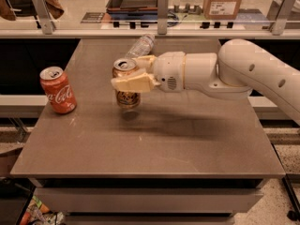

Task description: Move orange can near coke can

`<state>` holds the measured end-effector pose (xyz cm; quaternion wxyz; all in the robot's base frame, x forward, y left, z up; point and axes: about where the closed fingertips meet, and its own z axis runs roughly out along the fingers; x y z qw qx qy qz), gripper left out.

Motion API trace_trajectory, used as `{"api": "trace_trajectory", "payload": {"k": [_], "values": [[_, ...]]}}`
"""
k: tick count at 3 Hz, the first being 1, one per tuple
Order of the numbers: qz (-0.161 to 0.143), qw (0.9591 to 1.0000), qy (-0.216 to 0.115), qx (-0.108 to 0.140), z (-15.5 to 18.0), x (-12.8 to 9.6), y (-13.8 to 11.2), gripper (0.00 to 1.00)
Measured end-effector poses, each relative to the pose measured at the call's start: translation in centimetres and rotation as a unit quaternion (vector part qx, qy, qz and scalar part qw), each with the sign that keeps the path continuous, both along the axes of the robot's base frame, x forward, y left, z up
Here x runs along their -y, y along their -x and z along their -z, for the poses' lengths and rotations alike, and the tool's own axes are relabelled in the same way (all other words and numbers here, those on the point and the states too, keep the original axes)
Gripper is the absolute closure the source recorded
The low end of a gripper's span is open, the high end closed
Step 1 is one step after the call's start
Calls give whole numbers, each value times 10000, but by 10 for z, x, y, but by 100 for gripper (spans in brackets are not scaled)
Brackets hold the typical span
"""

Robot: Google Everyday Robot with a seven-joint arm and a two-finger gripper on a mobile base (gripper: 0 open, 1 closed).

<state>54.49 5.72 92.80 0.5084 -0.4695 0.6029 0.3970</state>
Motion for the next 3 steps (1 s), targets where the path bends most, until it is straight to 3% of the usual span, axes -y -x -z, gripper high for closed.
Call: {"api": "trace_trajectory", "payload": {"k": [1,3], "values": [[-14,9988,431,217,12,-18,0,100],[-311,9964,591,517,26,-51,-4,100]]}}
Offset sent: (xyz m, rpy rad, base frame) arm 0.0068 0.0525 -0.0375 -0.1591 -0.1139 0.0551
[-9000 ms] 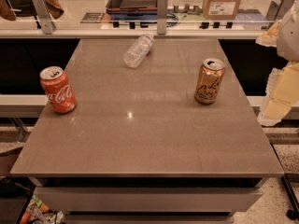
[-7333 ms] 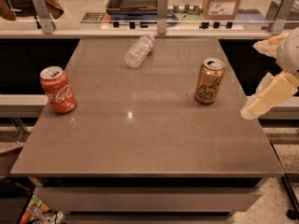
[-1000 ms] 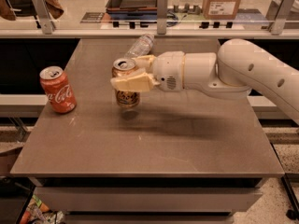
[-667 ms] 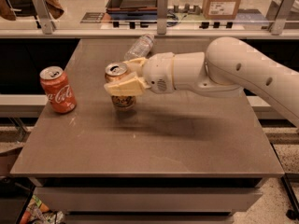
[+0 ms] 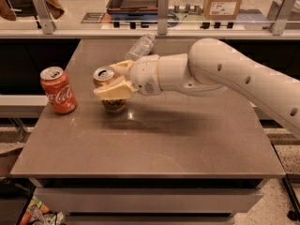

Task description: Move orange can near coke can

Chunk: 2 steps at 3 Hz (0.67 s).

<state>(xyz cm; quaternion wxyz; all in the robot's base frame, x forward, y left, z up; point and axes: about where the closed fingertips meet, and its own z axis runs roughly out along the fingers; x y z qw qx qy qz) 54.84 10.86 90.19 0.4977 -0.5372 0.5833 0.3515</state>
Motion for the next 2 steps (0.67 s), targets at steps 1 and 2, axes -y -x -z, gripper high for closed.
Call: {"api": "trace_trajectory", "payload": {"k": [1,2], "values": [[-226,9996,-126,73,0,-15,-2,100],[-397,9989,-255,72,-1,-27,-5,100]]}}
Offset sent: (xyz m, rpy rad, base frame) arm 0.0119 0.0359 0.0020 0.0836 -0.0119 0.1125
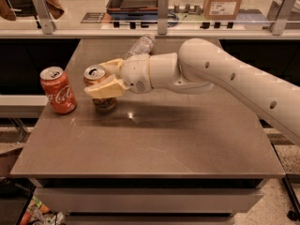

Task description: Move orange can near coke can

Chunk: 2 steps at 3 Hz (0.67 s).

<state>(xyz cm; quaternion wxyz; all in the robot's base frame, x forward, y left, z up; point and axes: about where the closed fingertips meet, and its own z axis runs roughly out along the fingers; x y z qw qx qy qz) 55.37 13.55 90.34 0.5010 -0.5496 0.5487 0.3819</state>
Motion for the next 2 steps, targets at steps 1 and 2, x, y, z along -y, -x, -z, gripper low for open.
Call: {"api": "trace_trajectory", "payload": {"k": [1,2], "values": [[-73,9996,-189,-180,2,-5,-3,100],[-144,9987,-338,-351,4,-8,-5,100]]}}
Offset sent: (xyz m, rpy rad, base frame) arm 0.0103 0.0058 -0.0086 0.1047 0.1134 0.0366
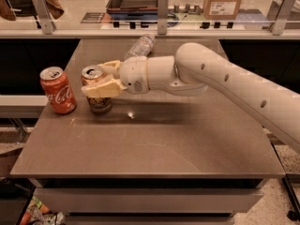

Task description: Move orange can near coke can

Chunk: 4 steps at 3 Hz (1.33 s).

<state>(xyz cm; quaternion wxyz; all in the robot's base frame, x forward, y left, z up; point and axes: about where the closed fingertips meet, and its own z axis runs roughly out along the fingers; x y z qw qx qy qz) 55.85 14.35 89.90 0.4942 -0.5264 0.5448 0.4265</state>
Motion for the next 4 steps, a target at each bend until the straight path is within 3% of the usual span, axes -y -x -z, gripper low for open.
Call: {"api": "trace_trajectory", "payload": {"k": [1,4], "values": [[-20,10000,1,4,0,-2,1,82],[-86,10000,-1,11,-2,-9,5,12]]}}
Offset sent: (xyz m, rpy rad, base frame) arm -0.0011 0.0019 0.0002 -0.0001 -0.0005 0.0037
